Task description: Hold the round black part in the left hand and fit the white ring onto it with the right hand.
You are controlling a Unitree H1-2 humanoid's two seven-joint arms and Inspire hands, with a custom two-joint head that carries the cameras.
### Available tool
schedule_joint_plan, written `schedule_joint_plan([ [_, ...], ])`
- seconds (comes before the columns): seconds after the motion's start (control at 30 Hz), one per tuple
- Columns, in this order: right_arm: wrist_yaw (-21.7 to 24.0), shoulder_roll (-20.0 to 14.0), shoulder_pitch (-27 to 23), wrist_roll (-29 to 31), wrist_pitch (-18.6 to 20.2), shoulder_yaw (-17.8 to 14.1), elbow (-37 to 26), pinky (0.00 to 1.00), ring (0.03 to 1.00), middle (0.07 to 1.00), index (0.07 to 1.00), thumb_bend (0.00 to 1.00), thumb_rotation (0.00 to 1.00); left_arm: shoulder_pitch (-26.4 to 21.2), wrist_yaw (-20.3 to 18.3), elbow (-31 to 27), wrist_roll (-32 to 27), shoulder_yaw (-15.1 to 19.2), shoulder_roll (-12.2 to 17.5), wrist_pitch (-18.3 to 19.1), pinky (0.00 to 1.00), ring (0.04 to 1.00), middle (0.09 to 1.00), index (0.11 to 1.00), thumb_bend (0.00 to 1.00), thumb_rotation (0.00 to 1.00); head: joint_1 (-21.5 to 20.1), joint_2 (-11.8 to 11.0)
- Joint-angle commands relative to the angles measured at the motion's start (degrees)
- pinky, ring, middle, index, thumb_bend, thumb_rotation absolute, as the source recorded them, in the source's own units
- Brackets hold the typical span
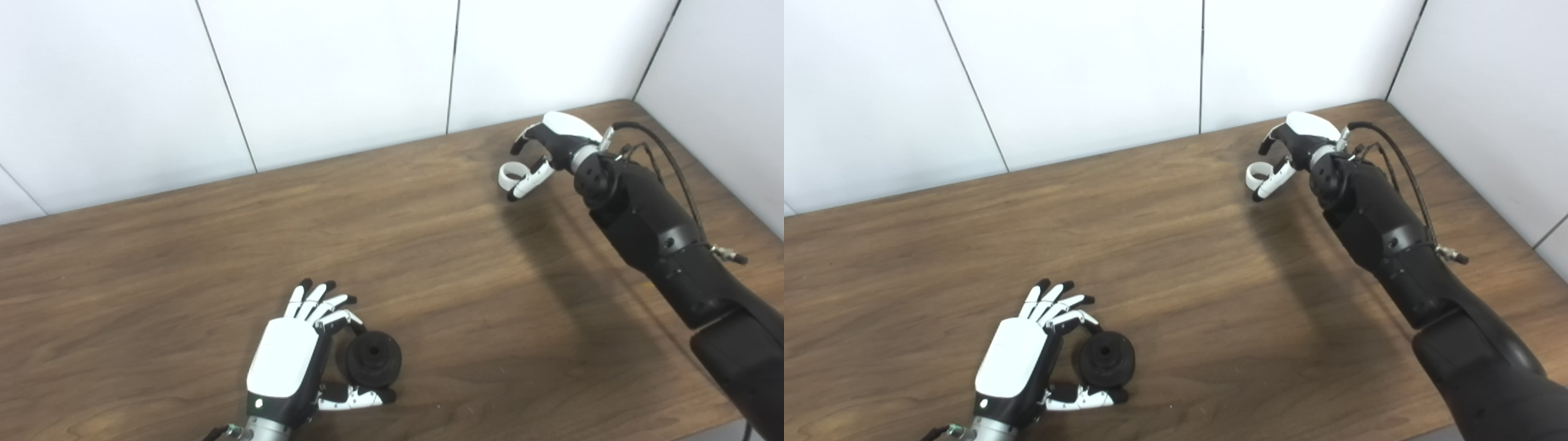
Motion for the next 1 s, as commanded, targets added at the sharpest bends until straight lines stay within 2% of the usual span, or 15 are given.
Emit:
schedule_joint_plan([
  [0.0,-1.8,-2.2,-4.1,-1.0,-0.3,-0.7,-1.3,0.99,0.984,0.929,0.698,0.83,0.21,5.5,0.8,9.6,1.9,-1.2,2.5,0.8,1.00,0.922,0.803,0.485,0.52,0.06,-0.1,0.0],
  [0.97,-1.9,-2.2,-3.4,-1.6,-0.5,0.0,-1.7,0.98,0.965,0.911,0.662,0.82,0.18,5.8,0.0,8.5,1.5,-1.2,2.7,0.9,1.00,0.922,0.804,0.485,0.52,0.06,-0.1,0.7],
])
